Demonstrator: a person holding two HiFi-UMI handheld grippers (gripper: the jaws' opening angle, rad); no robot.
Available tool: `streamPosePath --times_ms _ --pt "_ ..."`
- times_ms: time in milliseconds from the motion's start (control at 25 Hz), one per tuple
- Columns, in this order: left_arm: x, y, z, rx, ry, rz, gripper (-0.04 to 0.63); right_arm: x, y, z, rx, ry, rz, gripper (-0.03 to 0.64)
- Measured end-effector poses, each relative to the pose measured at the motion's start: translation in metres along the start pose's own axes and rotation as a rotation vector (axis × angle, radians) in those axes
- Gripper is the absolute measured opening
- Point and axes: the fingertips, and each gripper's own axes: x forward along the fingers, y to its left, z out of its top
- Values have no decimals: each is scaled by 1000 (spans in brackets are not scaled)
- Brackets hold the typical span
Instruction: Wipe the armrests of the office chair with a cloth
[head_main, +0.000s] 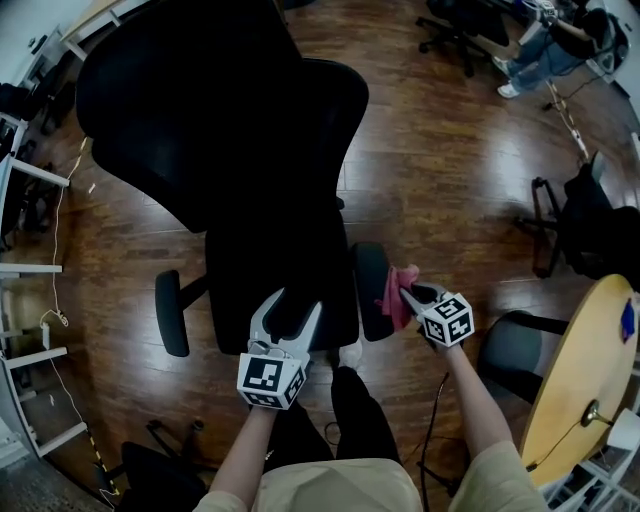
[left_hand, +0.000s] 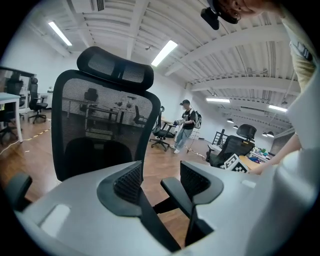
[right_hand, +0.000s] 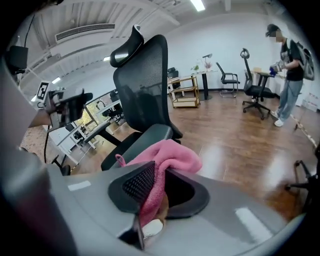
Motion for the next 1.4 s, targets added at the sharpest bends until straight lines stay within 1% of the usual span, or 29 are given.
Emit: streamPosePath --times_ms 160,280,400,600,720,800,960,1080,1320,1400 --pt "-5 3 -3 0 13 -17 222 -27 36 -52 68 26 -17 66" --pt "-12 4 -2 3 12 -30 222 -39 59 -73 108 22 -47 66" --pt "-20 6 -3 9 15 -42 222 -42 68 -84 112 30 -93 66" --pt "-38 13 -3 19 12 -61 222 -44 78 -89 88 47 -167 66" --pt "-48 16 -2 22 12 -73 222 -45 85 -91 114 31 -195 66" --pt "-55 19 -2 28 14 -82 222 -44 94 -91 125 18 -203 66" --pt "-69 29 -3 39 16 -100 221 -29 121 -88 107 15 -200 66" --pt "-79 37 -3 45 18 -103 221 -19 130 -83 106 15 -218 66" --pt "-97 56 -2 50 15 -96 221 -9 140 -79 26 62 -271 66" --pt "-100 63 -3 48 17 -89 219 -3 146 -75 15 62 -249 66"
